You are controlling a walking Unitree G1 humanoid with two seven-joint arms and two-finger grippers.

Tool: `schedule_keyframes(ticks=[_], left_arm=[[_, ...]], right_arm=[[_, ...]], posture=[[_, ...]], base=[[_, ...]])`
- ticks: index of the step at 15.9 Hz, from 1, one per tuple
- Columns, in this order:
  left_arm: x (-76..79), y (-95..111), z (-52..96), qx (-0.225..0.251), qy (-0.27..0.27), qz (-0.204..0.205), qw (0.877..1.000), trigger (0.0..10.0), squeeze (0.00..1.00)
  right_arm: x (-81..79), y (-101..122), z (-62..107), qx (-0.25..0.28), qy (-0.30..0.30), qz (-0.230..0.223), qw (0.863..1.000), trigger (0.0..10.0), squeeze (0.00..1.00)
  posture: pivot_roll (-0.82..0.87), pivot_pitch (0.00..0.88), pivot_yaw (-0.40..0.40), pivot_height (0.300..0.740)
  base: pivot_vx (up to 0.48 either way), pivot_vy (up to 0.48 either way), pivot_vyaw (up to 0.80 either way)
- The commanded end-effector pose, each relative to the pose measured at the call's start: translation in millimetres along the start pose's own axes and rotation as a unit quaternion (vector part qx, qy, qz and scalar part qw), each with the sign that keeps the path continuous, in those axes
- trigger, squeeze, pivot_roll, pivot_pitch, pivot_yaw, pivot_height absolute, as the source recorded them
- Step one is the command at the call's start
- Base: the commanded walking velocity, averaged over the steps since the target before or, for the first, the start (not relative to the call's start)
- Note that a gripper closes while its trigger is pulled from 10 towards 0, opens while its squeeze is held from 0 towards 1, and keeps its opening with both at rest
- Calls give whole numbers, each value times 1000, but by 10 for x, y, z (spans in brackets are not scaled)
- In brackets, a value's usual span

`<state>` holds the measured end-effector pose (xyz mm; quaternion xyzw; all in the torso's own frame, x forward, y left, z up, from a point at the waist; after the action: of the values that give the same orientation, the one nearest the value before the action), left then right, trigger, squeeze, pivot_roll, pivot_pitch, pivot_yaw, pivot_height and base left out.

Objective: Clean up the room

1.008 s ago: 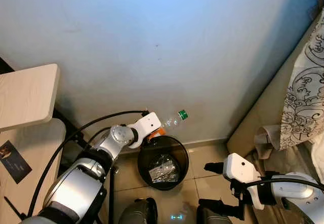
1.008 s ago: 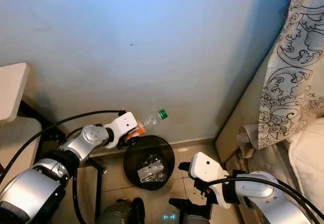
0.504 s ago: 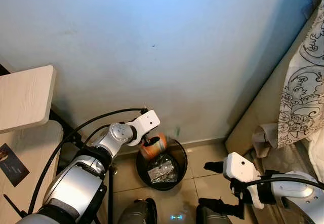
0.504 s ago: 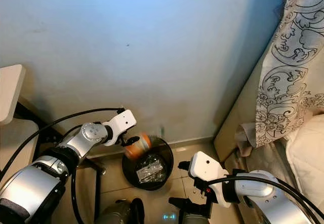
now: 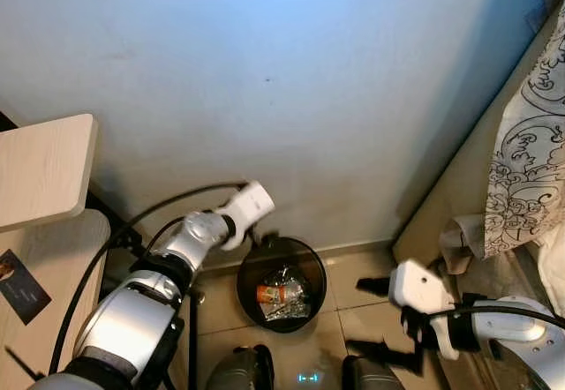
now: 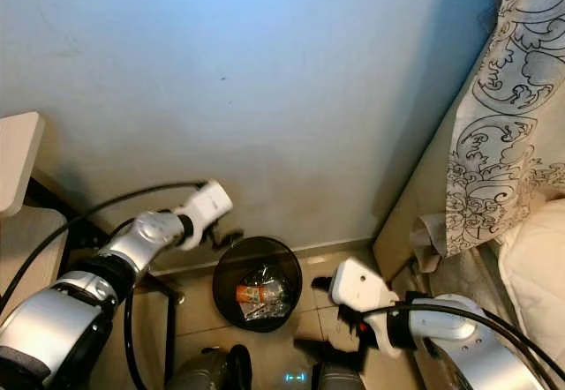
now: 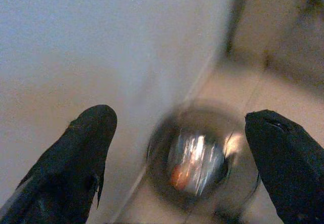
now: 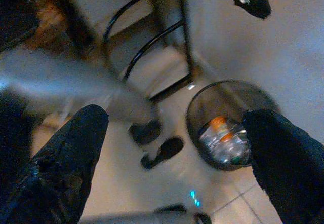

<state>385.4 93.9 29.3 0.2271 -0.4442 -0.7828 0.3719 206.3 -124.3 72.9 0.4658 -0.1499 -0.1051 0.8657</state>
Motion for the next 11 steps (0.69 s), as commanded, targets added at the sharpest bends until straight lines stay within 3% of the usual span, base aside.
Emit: schedule_keyframes(ticks=[1,2,3,4,5,6,7,9,11], left_arm=[[-69,92,21,34,17,49,998,10000,1000],[-119,258,55,92,35,90,991,10000,1000],[-135,335,87,120,42,104,986,10000,1000],[-113,424,181,164,53,124,977,10000,1000],[-32,448,338,195,71,151,967,10000,82],[33,429,511,212,90,166,959,10000,0],[53,405,578,215,99,169,957,10000,0],[45,340,804,223,150,202,942,10000,0],[45,340,804,223,150,202,942,10000,0]], right_arm=[[35,39,20,15,-24,-14,1000,10000,0],[142,59,11,30,-81,-36,996,10000,0],[199,67,9,37,-111,-44,992,10000,0],[322,81,9,45,-179,-49,982,10000,0],[468,98,25,54,-250,-76,964,10000,0],[568,106,60,59,-308,-101,944,10000,0],[600,99,80,60,-330,-116,935,10000,0],[673,5,130,46,-394,-162,903,10000,0],[673,5,130,46,-394,-162,903,10000,0]], posture=[[-139,153,119,740],[-125,131,122,740],[-123,127,122,740],[-114,100,125,740],[-111,76,123,740],[-105,60,119,740],[-103,57,117,740],[-76,31,104,740],[-76,31,104,740]], base=[[0,0,0],[0,0,0],[0,0,0],[0,0,0],[0,0,0],[0,0,0],[0,0,0],[0,0,0],[0,0,0]])
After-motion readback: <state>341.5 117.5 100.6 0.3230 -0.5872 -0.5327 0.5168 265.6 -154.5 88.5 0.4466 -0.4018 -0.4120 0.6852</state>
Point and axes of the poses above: a point about 5 cm out from each wrist's last joint towards the gripper, its own z axis pointing back from the gripper into the wrist, its own y axis along the axis of the wrist's last joint, x = y × z, the point moved 6 cm from there along -z, pointing out of the wrist towards the gripper, and after that the axes turned 13 degrees about z, right-handed, at the moved point
